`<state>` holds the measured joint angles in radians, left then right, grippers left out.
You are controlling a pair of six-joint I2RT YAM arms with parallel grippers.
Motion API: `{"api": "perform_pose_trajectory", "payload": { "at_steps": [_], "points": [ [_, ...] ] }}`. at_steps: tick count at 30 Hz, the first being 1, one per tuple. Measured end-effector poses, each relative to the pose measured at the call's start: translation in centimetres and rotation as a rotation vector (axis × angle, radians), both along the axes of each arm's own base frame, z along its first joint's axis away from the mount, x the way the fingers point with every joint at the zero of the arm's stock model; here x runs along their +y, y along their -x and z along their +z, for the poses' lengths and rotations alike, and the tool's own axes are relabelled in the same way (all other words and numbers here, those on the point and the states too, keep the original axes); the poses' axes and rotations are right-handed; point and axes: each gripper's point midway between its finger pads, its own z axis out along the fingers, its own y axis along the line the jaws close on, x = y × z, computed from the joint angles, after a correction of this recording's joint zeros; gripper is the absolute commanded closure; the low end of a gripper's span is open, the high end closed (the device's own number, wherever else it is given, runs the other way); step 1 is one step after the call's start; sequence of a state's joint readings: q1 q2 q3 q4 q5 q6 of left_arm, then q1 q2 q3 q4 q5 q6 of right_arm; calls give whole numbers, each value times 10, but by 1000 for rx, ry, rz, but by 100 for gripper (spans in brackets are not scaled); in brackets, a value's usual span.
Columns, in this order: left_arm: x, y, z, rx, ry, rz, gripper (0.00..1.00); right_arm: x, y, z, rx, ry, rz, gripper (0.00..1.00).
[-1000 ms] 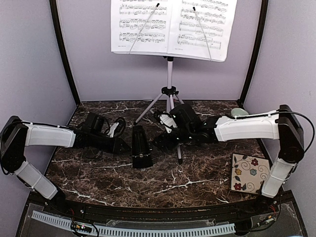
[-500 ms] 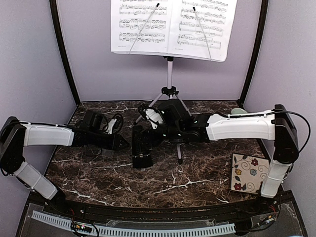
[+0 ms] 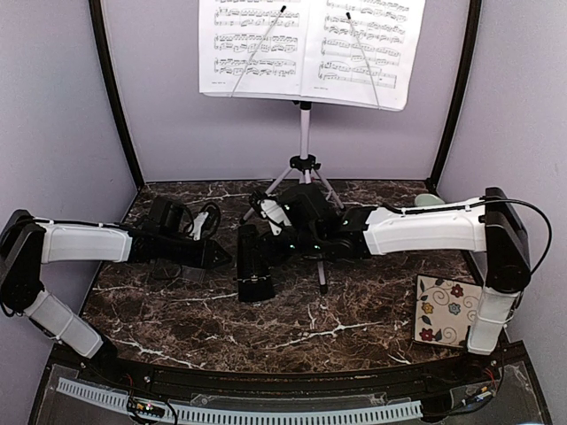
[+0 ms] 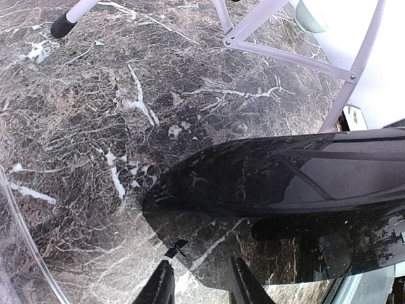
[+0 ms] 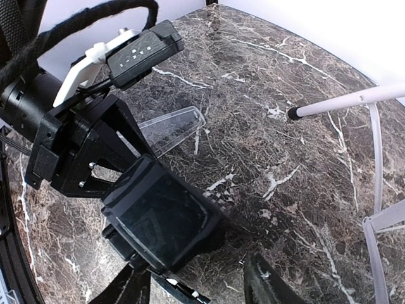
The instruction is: Set up the instrument practice props
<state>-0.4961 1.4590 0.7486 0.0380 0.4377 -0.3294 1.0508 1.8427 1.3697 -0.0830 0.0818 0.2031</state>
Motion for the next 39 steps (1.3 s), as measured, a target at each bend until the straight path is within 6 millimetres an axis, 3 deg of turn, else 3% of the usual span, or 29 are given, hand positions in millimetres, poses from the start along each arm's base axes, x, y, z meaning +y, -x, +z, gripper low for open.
{"api": "perform_pose_trajectory", "payload": {
  "at_steps": [9,17,25,31,39],
  "points": [
    [0,0,0,-1,-1,1,69,-9,4,-13,7,31,2,54],
    [-1,-2,3,-10,4,1,69,-10,8,-13,-5,39,28,35],
    [-2,-3,4,-18,9,1,69,-8,8,-6,-8,22,34,24],
    [-2,-4,4,-20,9,0,68,-6,0,9,-37,3,0,24],
    [-1,-4,4,-22,7,-1,68,-27,-8,1,-51,63,-74,27]
  ]
}}
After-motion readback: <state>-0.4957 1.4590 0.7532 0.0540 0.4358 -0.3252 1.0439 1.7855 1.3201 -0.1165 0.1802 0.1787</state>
